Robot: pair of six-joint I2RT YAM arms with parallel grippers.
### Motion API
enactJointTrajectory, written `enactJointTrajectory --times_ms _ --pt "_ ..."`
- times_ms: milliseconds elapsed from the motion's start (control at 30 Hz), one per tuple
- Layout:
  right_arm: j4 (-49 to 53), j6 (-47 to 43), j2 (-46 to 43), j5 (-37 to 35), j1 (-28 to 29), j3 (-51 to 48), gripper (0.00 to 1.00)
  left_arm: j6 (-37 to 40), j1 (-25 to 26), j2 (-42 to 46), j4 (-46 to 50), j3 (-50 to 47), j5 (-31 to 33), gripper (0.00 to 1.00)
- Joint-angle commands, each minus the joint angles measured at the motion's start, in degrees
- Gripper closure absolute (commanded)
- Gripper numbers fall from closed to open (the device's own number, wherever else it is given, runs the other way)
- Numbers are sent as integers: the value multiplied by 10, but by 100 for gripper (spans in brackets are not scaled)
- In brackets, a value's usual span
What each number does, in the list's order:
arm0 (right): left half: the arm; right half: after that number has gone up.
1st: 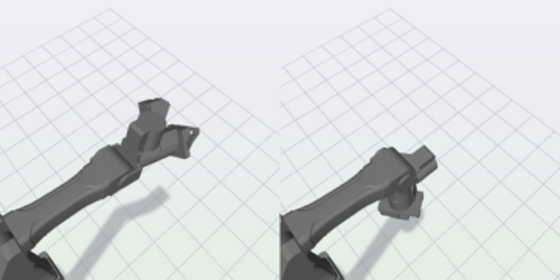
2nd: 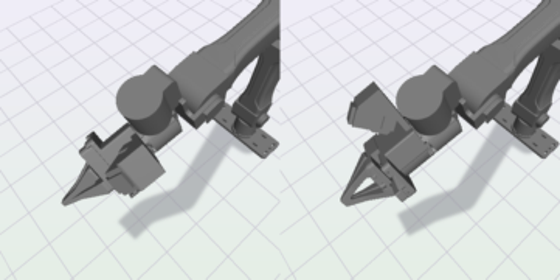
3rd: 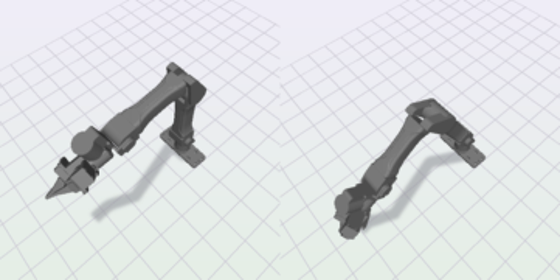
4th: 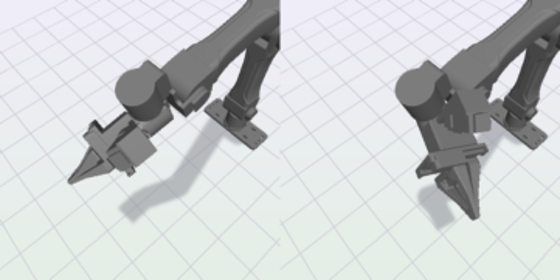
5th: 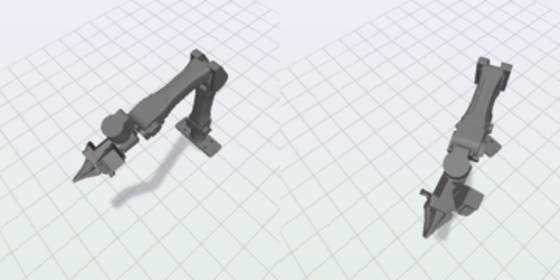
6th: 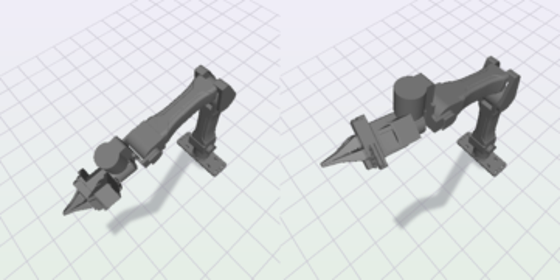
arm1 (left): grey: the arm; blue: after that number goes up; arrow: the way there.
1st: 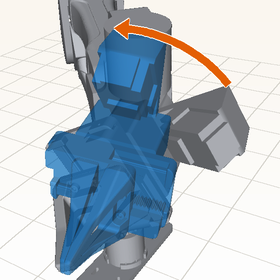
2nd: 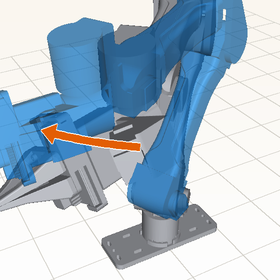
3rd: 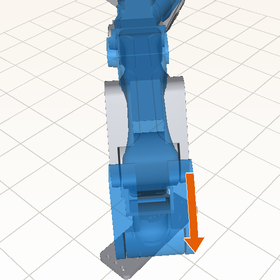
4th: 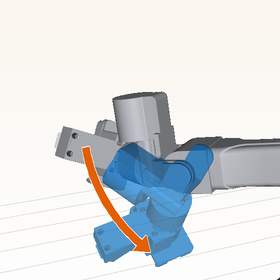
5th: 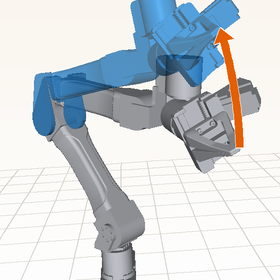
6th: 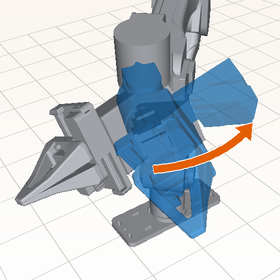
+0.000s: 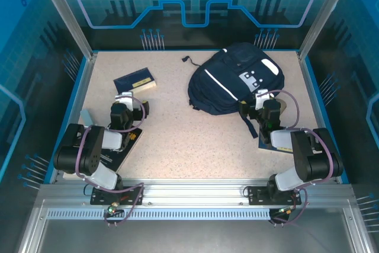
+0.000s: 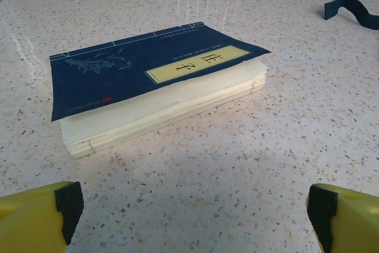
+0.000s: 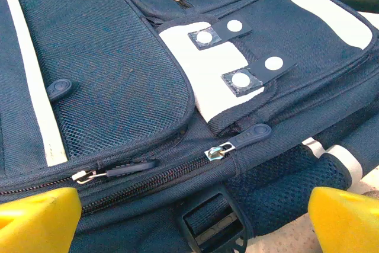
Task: Pack books, pencil case, and school supplies into a backpack
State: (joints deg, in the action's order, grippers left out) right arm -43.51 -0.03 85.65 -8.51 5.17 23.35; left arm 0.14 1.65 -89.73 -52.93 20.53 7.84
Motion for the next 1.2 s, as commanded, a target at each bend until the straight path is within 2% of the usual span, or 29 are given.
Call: enactJointTrajectory --times_ms 0,767,900,1000,1167 --pt "-2 7 3 0 -10 11 0 6 -2 8 -2 11 -13 1" --pt "-3 7 3 0 -10 10 0 3 -5 8 -1 13 -17 1" --pt "2 8 -2 -11 -7 12 0 0 -1 40 -6 -4 12 1" --pt "82 6 -49 -26 -1 39 0 -1 1 84 22 -10 25 1" --pt "242 24 -134 -60 6 96 0 -19 3 183 131 13 37 1"
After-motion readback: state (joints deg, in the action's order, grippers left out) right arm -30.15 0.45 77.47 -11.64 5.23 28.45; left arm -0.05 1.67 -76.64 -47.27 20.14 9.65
